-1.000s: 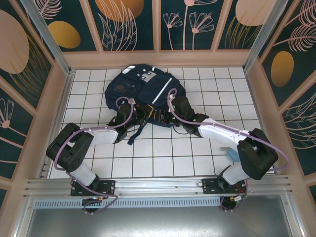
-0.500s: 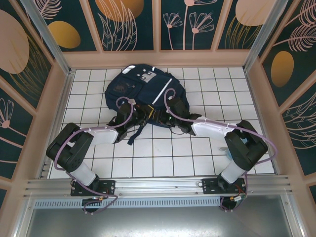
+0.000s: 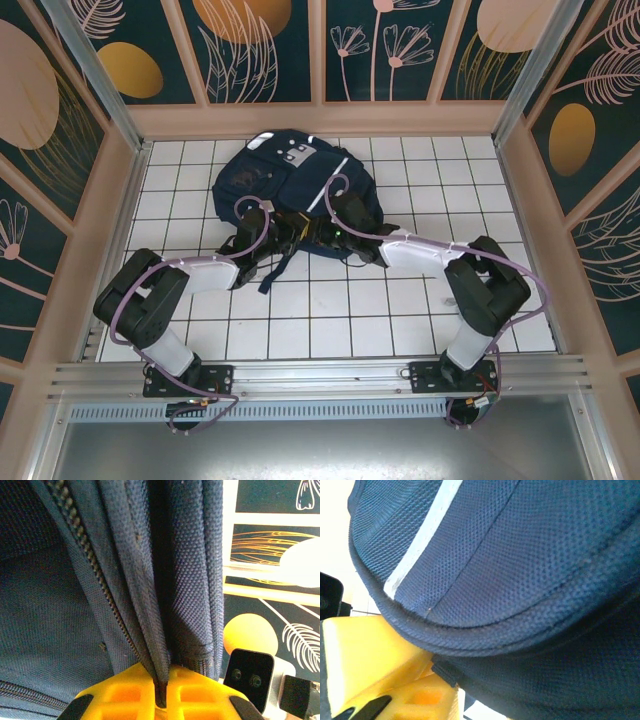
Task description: Pack the student bag
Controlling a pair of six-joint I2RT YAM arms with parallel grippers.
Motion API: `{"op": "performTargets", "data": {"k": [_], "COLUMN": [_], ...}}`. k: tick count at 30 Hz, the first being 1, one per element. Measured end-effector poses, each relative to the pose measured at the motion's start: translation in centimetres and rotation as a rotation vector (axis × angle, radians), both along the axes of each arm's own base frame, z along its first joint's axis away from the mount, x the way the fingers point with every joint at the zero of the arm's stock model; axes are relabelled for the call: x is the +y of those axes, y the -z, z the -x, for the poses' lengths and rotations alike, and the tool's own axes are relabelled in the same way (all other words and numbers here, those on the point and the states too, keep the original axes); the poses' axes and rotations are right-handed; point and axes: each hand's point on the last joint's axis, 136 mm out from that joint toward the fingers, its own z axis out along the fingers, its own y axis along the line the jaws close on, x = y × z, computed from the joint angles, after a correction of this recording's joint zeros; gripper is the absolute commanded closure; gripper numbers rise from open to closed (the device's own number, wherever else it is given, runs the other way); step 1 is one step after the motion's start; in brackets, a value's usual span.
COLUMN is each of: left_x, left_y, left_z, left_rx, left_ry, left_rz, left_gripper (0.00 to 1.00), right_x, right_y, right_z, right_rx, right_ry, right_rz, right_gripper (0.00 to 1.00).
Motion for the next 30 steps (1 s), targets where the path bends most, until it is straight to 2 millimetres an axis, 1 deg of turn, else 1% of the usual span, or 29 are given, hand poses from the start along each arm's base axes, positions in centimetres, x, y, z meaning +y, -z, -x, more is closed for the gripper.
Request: {"op": "performTargets", "data": {"k": [4,6,11,13,19,22,24,26,30], "left_x": [0.0,0.0,0.0,0.0,0.5,1.2,1.7,2.1,3.0], "left_y": [0.0,0.0,0.1,0.1,0.0,-0.2,0.0,-0.1,0.0], "left_z": [0.0,0.0,0.1,0.1,0.5,0.6,0.9,1.1,1.4], "left_rx": [0.000,0.001,0.002,-0.001,-0.018,-0.027,-0.026,-0.029,-0.032], "left_ry": [0.000,-0.001,0.002,0.004,0.017,0.014,0.013,0.013,0.008], "left_rz": [0.000,-0.001,-0.004,-0.006,-0.020,-0.031,-0.042,-0.049,-0.073], "left_gripper": [0.91,0.92,0.93,0.94,0.95,0.95,0.95,0.94,0.94], "right_x": [-0.3,-0.5,-1.2,-2.0,-5.3,-7.7,-9.5,-10.6,-11.0], "right_y": [0.3,0.4,0.3,-0.1,-0.8,-1.0,-1.0,-1.0,-0.7], "right_z": [-0.1,-0.1,0.0,0.1,-0.1,-1.2,-2.4,-3.2,-4.2], "right_rx": [-0.003,-0.010,-0.050,-0.078,-0.132,-0.150,-0.155,-0.162,-0.185], "right_ry": [0.017,0.023,0.023,0.020,0.038,0.074,0.106,0.119,0.109], "right_rz": [0.033,0.054,0.120,0.165,0.276,0.320,0.340,0.357,0.412], "right_gripper": [0.91,0.94,0.98,0.98,0.98,0.98,0.98,0.98,0.99]}}
